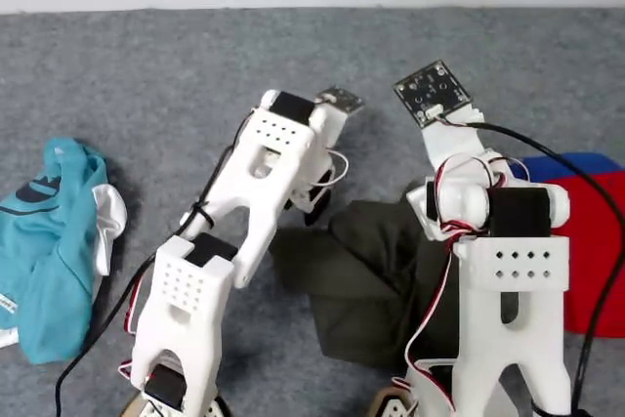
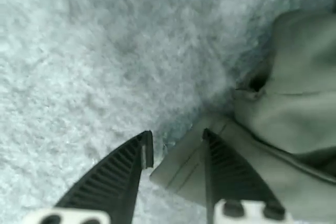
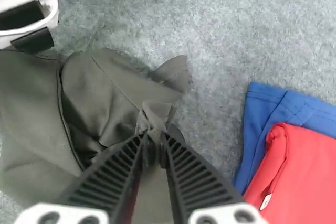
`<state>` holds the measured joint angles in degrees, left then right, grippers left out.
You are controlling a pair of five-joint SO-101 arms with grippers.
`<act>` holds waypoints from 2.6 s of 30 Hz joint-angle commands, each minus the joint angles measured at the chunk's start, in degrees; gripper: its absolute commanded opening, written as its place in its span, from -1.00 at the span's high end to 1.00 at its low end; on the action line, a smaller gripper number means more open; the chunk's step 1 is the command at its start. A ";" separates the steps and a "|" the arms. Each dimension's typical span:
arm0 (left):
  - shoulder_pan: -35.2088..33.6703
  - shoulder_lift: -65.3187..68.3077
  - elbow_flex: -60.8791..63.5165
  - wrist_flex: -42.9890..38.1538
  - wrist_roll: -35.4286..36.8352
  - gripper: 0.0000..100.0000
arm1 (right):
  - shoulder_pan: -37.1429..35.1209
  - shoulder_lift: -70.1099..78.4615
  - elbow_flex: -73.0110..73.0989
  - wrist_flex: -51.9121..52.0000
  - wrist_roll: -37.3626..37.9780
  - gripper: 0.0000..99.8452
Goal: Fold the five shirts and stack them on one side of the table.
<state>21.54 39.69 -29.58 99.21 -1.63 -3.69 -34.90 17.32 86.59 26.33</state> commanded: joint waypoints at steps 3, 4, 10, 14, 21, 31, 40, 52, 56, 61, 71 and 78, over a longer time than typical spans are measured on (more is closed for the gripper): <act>1.14 -5.89 6.99 1.49 -4.04 0.69 | 0.48 -0.92 -0.26 -0.66 0.53 0.98; 1.14 -5.89 8.22 1.49 -4.04 0.69 | 0.48 -0.92 -0.26 -0.66 0.53 0.98; 2.02 -5.54 10.07 1.23 -5.71 0.69 | 0.31 -0.92 -0.26 -0.66 0.53 0.98; 2.81 -5.19 11.47 -0.09 -6.15 0.70 | 0.31 -0.92 -0.26 -0.66 0.53 0.98; 5.71 -5.19 17.71 -6.77 -6.07 0.74 | 0.13 -0.92 -0.26 -0.48 0.53 0.98; 5.27 -6.42 16.66 -6.07 -5.98 0.98 | 0.13 -0.92 -0.26 -0.48 0.44 0.98; -0.53 -16.44 7.78 1.23 -5.71 0.98 | 0.48 -0.92 1.93 -1.54 0.18 0.98; -16.44 -42.11 8.04 1.23 -5.71 0.98 | 0.57 -14.64 1.41 -19.30 0.09 0.98; -20.40 -52.92 8.04 1.23 -5.71 0.98 | 1.89 -17.45 -4.22 -18.95 -2.37 0.98; -22.68 -66.29 8.13 1.23 -5.71 0.98 | 9.54 -17.89 -19.34 -15.60 -8.79 0.98; -31.38 -87.65 7.96 1.23 -5.71 0.98 | 18.15 -20.70 -46.59 -5.58 -10.20 0.98; -32.79 -101.19 7.87 1.14 -5.71 0.98 | 26.33 -29.23 -50.90 -5.85 -10.20 0.98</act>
<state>-10.90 -57.98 -20.97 99.91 -7.34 18.90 -62.68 -32.62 80.88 16.75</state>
